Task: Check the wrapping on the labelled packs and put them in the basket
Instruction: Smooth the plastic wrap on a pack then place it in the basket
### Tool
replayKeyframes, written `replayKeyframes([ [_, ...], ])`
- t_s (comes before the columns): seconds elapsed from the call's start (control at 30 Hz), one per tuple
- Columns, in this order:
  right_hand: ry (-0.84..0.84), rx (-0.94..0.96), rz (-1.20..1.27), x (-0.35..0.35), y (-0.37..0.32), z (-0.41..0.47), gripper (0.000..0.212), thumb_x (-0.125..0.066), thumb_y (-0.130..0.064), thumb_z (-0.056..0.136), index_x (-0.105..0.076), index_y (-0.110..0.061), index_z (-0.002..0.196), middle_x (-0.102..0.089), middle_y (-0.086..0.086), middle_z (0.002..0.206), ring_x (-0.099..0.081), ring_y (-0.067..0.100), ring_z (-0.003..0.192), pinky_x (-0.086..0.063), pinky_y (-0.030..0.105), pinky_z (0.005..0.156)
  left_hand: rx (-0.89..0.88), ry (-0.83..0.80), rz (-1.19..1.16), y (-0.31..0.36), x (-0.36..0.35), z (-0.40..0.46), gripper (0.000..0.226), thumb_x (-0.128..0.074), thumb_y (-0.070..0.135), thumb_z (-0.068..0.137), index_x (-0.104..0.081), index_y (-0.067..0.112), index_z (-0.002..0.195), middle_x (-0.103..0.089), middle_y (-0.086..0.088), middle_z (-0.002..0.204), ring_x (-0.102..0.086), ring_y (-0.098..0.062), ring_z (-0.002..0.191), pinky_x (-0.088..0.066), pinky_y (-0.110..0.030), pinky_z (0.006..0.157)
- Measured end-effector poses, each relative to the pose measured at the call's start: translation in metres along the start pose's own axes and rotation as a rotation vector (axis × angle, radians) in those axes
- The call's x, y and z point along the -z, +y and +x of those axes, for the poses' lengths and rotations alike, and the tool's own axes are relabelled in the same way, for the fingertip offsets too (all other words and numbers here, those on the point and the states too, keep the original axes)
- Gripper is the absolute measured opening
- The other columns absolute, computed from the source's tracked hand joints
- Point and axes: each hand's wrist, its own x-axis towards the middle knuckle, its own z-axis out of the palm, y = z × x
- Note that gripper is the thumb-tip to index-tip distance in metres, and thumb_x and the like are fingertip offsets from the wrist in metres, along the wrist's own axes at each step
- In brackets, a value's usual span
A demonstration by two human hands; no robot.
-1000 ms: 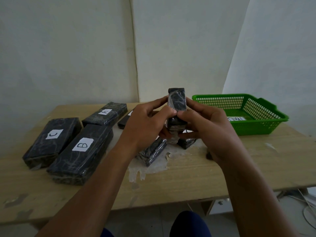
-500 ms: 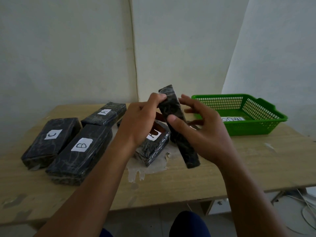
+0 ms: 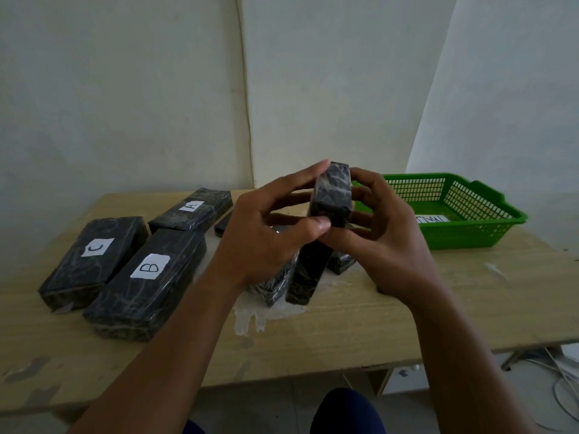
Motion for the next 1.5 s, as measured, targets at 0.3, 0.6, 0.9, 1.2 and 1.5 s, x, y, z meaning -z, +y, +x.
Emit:
replayKeyframes([
  [0.3,-0.021,0.007,0.01,0.001,0.006,-0.002,0.084,-0.088,-0.034,0.08,-0.048,-0.026,0.154,-0.067,-0.006,0.138,-0.07,0.013,0.122,-0.062,0.037,0.097,-0.022,0.025,-0.029,-0.001,0.0,0.001,0.057,-0.07,0.026,0.088,-0.06,0.028,0.143,-0.073,0.005,0.131,-0.067,-0.01,0.126,-0.061,-0.029,0.091],
  [0.6,-0.174,-0.279,-0.09,-0.015,0.025,-0.009,0.108,-0.092,-0.056,0.067,-0.038,-0.04,0.159,-0.071,-0.006,0.128,-0.074,0.014,0.113,-0.063,0.036,0.091,0.336,0.271,-0.159,-0.001,-0.003,0.009,0.04,-0.065,0.036,0.101,-0.068,0.02,0.137,-0.082,0.003,0.103,-0.078,-0.012,0.099,-0.064,-0.027,0.077],
  [0.9,-0.057,-0.475,0.324,-0.011,0.016,0.004,0.057,-0.07,-0.043,0.082,-0.069,-0.013,0.129,-0.082,0.006,0.109,-0.079,0.021,0.098,-0.06,0.03,0.076,0.527,-0.111,-0.181,-0.011,-0.001,-0.006,0.042,-0.075,0.023,0.093,-0.069,0.041,0.13,-0.08,0.004,0.116,-0.076,-0.013,0.109,-0.062,-0.047,0.093],
  [1.2,-0.113,-0.486,0.364,-0.007,0.023,0.005,0.037,-0.079,-0.031,0.08,-0.075,-0.009,0.109,-0.08,0.011,0.105,-0.077,0.028,0.096,-0.063,0.044,0.081,0.588,-0.053,-0.225,-0.009,-0.002,-0.004,0.036,-0.066,0.029,0.097,-0.072,0.039,0.131,-0.079,0.007,0.116,-0.074,-0.013,0.113,-0.057,-0.056,0.102],
  [1.5,-0.107,-0.461,0.268,-0.014,0.021,0.005,0.028,-0.068,-0.031,0.079,-0.076,-0.016,0.102,-0.077,0.008,0.097,-0.075,0.027,0.092,-0.062,0.044,0.078,0.557,0.043,-0.223,-0.008,-0.006,-0.008,0.035,-0.068,0.015,0.095,-0.071,0.029,0.127,-0.081,0.003,0.098,-0.079,-0.012,0.09,-0.066,-0.039,0.071],
])
